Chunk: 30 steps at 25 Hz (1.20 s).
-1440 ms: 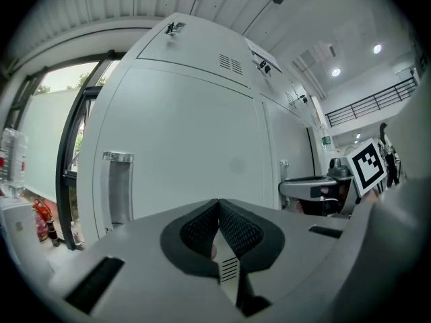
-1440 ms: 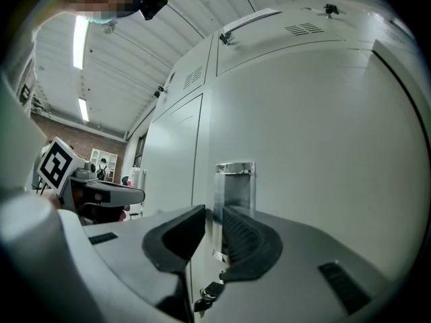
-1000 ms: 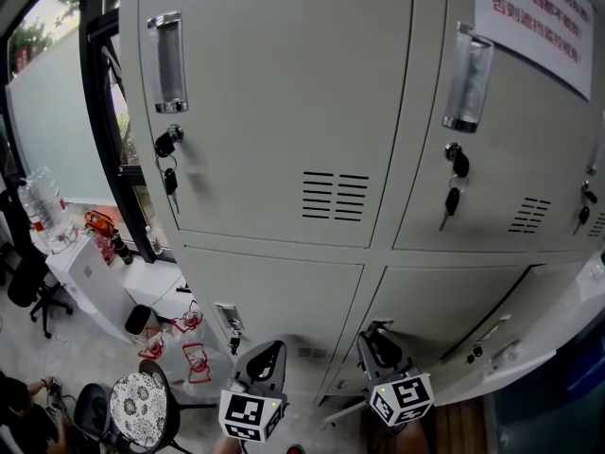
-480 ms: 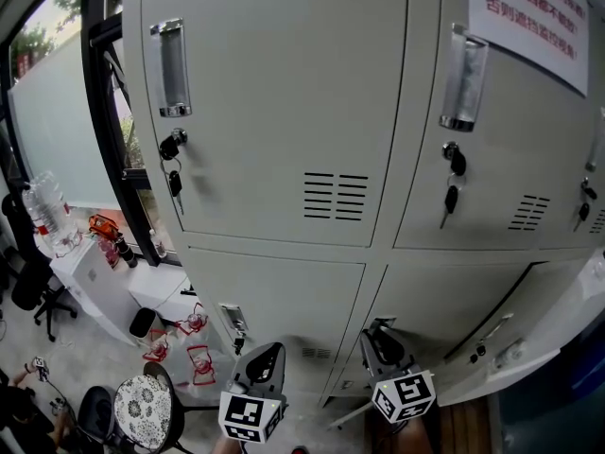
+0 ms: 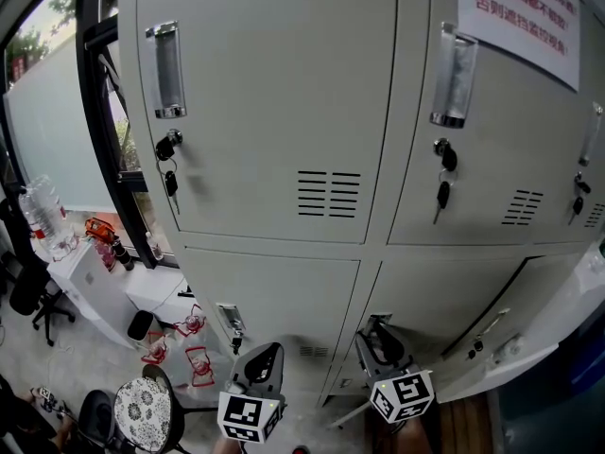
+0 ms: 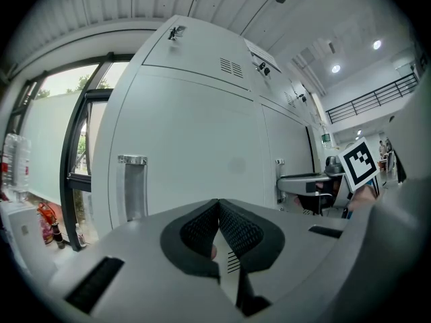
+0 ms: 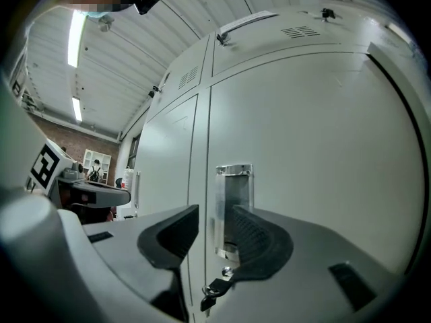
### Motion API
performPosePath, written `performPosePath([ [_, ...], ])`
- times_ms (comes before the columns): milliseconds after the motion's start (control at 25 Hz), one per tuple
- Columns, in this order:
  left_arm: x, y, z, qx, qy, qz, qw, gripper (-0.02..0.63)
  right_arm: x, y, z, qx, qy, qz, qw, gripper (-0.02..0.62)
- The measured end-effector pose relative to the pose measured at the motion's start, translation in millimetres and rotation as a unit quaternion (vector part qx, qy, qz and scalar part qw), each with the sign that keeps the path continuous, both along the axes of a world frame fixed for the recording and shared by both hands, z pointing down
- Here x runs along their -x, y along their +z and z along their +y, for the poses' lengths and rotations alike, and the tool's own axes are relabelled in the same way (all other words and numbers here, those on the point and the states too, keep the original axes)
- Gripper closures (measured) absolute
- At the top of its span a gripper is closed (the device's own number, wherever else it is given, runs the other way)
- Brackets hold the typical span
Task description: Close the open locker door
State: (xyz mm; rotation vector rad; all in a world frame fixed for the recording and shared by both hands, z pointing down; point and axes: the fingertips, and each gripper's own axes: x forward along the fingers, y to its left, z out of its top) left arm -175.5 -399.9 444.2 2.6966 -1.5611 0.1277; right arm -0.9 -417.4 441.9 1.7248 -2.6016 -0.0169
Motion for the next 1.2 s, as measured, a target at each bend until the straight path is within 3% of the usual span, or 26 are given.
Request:
performPosePath([
  [120,-1,-1,2,-0.001,0.002,0.001,1.0,0.584,6,1,2,0.002,-0.009,0.003,1.0,0.382],
  [240,-4,-2,5,-0.002,0.005,0.0,1.0,0.584,5,2,4,0.004,-0.007,0.003,1.0,0.379],
  [640,-18,-4,16,0.0,0.017,0.002,0.9999,0.584,-9,-7,24,-0.005,0.001,0.005,1.0,0.388],
  [1200,-78,-4,50,0.006,0.052,0.0,0.9986,0.584,-78,-12,74,-0.015,0.062,0.022,0.998,0.443],
])
